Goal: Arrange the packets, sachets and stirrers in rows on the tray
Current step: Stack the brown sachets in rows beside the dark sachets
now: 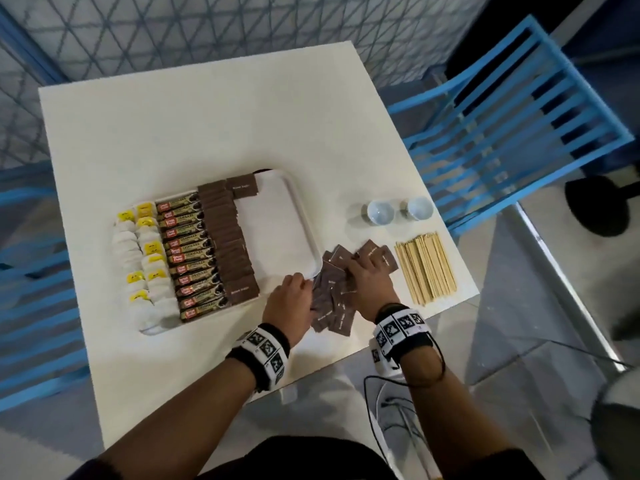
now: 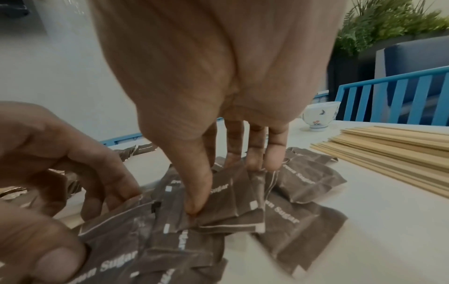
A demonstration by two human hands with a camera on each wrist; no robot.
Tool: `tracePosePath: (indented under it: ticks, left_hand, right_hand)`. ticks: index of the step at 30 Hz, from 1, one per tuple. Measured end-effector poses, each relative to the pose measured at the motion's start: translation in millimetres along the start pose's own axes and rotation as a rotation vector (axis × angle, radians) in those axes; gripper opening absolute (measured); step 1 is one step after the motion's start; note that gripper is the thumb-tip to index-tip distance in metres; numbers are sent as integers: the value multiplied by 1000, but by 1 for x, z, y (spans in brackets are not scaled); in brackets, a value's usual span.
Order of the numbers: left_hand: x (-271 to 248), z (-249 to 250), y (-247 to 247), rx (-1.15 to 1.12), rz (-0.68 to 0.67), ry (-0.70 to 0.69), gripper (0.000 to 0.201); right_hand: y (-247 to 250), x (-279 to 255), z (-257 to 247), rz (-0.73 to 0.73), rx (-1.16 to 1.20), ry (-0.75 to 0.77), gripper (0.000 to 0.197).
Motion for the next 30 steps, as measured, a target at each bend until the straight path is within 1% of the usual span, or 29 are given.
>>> tracePosePath:
  ticks: [9, 12, 15, 17, 24, 30]
  left_hand:
    - [4, 5, -9, -12, -45, 108, 40]
    - [2, 4, -10, -60, -35, 156, 42]
    - [1, 2, -10, -121, -21, 214, 42]
    - [1, 2, -8, -156, -7, 235, 41]
    - [-2, 1, -1, -281, 11, 290, 27]
    - [-5, 3, 5, -404, 46, 334, 21]
  right_hand:
    - [-2, 1, 0, -43, -7, 61, 73]
    - [-4, 1, 2, -57, -15, 63, 67]
    - [-5, 1, 3, -64, -1, 80, 57]
    - [-4, 1, 3, -69, 2, 89, 55]
    - [6, 4, 3, -29, 91, 86, 37]
    - [10, 7, 3, -29, 152, 91, 24]
Point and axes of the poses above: each hand's wrist, its own x-axis towards the middle knuckle, its own y-axis out of the back of the hand, z = x × y, the point moved 7 cm from there along x, towards the middle knuckle, and after that the axes turned 7 degrees about y, right-handed, at the moved point
